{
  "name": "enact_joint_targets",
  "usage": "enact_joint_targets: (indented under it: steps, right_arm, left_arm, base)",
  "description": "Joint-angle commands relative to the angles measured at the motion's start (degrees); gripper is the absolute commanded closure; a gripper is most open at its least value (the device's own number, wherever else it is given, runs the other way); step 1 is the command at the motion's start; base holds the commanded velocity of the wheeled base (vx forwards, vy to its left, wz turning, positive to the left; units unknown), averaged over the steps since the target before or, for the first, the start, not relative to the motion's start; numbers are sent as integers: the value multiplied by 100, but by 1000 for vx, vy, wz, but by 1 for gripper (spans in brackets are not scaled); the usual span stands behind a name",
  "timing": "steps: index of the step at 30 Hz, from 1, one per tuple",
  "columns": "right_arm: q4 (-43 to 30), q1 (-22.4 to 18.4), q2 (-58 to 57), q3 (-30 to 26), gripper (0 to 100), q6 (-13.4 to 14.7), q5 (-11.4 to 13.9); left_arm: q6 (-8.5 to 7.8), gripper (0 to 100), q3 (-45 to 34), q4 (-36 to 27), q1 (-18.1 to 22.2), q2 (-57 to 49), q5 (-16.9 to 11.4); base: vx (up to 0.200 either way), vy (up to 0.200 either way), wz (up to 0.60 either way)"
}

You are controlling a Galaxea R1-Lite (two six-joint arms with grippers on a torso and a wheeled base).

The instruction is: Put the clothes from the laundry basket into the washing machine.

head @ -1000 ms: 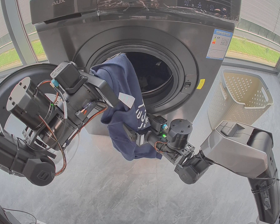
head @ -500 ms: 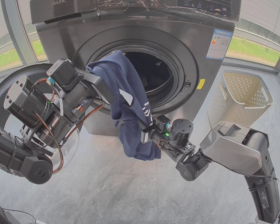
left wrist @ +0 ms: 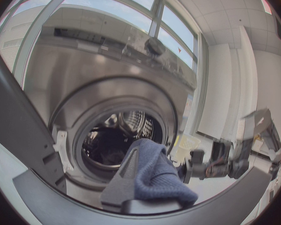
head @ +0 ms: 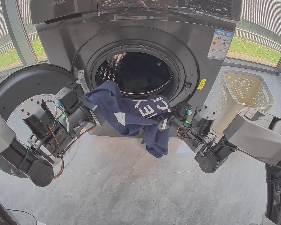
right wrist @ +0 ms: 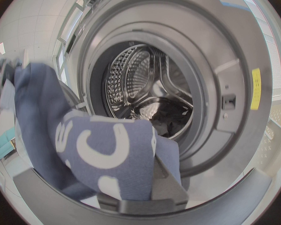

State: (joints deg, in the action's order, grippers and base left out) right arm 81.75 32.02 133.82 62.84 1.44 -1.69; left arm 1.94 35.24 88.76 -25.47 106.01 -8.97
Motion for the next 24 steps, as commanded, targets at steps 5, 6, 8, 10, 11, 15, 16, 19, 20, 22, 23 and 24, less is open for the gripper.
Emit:
enact_joint_targets:
  steps: [5, 6, 8, 10, 11, 15, 16, 19, 20, 22, 23, 24]
  right_arm:
    - [-36, 102, -585, 9, 100, 6, -41]
    - [-36, 137, -602, 26, 100, 6, -41]
    - [-28, 164, -629, 44, 100, 14, -41]
    - [-28, 243, -664, 53, 100, 23, -50]
    - [-10, 260, -664, 79, 100, 23, -50]
    - [-28, 357, -664, 141, 100, 32, -59]
    - [-28, 366, -664, 158, 100, 32, -59]
    - [-36, 366, -655, 176, 100, 23, -59]
    - [-45, 357, -655, 193, 100, 23, -59]
    - [-54, 340, -664, 237, 100, 23, -59]
    - [-54, 322, -664, 264, 100, 23, -59]
    - [-63, 296, -673, 281, 100, 14, -59]
  left_arm:
    - [-176, 100, -677, 19, 156, 781, -272]
    - [-203, 100, -721, 19, 156, 886, -298]
    - [-220, 100, -756, 19, 156, 983, -324]
    - [-247, 100, -826, 27, 156, 1229, -377]
    - [-247, 100, -782, 27, 156, 1361, -368]
    - [-255, 100, -712, 27, 165, 1528, -360]
    - [-255, 100, -712, 27, 174, 1528, -368]
    - [-238, 100, -712, 27, 235, 1493, -377]
    - [-229, 100, -703, 27, 270, 1484, -377]
    - [-194, 0, -677, 27, 270, 1493, -377]
    - [-211, 0, -721, 27, 270, 1510, -395]
    - [-238, 0, -782, 27, 270, 1537, -404]
  base:
    - [0, 0, 0]
    - [0, 0, 0]
    - [0, 0, 0]
    - [0, 0, 0]
    - [0, 0, 0]
    - [0, 0, 0]
    - [0, 0, 0]
    - [0, 0, 0]
    - [0, 0, 0]
    - [0, 0, 0]
    - [0, 0, 0]
    - [0, 0, 0]
